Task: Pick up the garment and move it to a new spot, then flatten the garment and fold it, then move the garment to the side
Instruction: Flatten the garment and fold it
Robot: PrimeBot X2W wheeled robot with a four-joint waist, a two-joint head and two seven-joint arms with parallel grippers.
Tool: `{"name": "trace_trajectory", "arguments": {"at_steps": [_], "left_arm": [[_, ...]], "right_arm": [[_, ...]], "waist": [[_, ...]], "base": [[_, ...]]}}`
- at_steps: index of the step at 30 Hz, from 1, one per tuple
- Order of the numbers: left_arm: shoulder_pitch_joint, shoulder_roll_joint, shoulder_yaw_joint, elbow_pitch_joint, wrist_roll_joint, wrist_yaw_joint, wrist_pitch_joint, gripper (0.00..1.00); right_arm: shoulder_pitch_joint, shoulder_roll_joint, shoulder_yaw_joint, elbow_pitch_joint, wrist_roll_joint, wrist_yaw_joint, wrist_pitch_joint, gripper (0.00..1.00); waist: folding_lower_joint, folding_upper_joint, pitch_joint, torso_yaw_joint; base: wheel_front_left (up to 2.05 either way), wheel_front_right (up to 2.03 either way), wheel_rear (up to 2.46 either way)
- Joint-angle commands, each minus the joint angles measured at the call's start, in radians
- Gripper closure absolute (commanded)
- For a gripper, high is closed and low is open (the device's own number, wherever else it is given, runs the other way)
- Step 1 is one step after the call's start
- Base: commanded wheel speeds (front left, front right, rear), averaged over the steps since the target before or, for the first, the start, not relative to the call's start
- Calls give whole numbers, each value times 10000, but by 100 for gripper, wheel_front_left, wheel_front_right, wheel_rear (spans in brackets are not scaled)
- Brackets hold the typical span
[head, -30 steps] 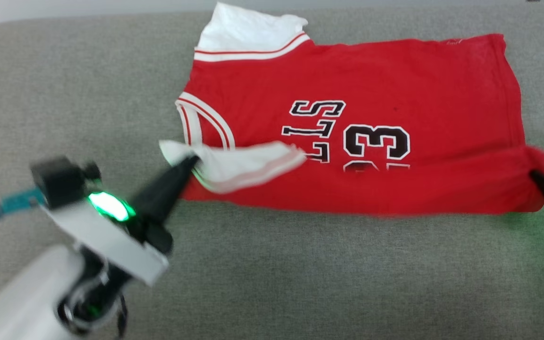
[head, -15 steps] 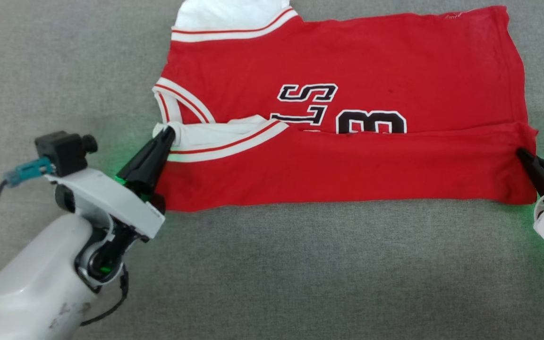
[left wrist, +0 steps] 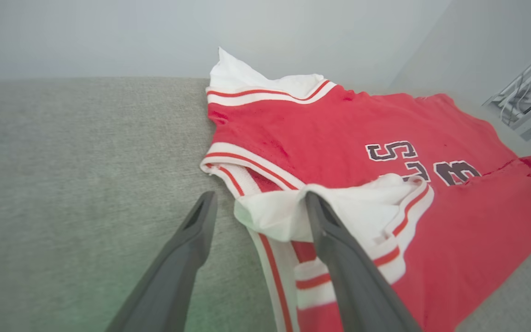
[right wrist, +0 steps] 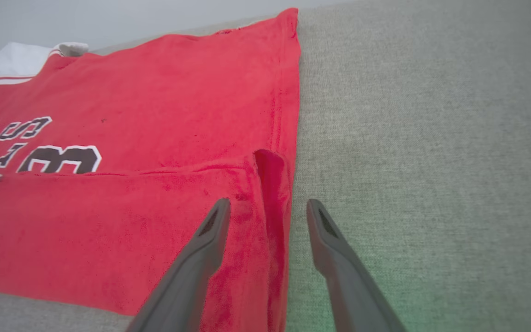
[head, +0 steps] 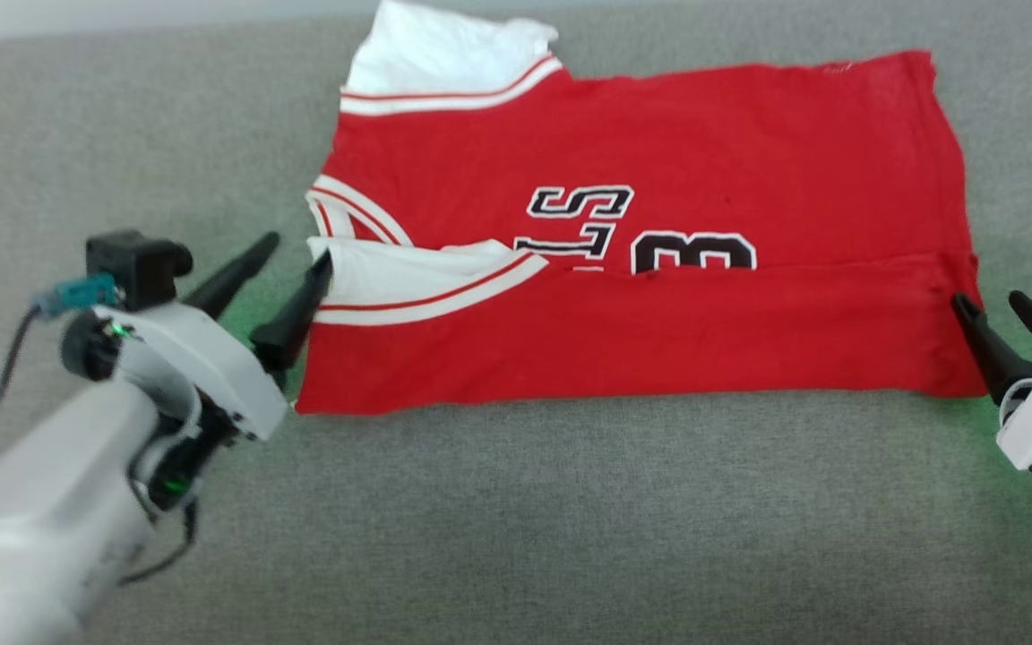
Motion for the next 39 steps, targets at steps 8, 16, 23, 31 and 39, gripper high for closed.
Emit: {"name": "trace_trajectory", "arguments": {"at_steps": [8, 16, 23, 31, 39], "left_arm": [[-1285, 1175, -848, -336, 141, 57, 2336, 0], [-991, 1532, -1643, -1830, -1450, 829, 6772, 0], [-860, 1729, -1550, -2383, -2510, 1769, 8216, 0], [-385, 1472, -1481, -1468, -3279, 1510, 8497, 0], [49, 943, -1425, -910, -3858, 867, 8542, 100]], "right_arm": [[730, 23, -418, -202, -136, -11, -310, 0], [1016, 242, -522, -617, -222, -11, -153, 0], [949, 423, -460, -1058, -277, -11, -15, 0], [828, 571, -562, -1179, -345, -11, -58, 0], [667, 334, -346, -1447, -419, -11, 167, 0]], "waist": [[0, 0, -1330, 146], [0, 0, -1475, 50], [0, 0, -1035, -412], [0, 0, -633, -993], [0, 0, -588, -1106]], "base": [[0, 0, 0], [0, 0, 0], [0, 0, 0], [0, 0, 0], [0, 0, 0]]}}
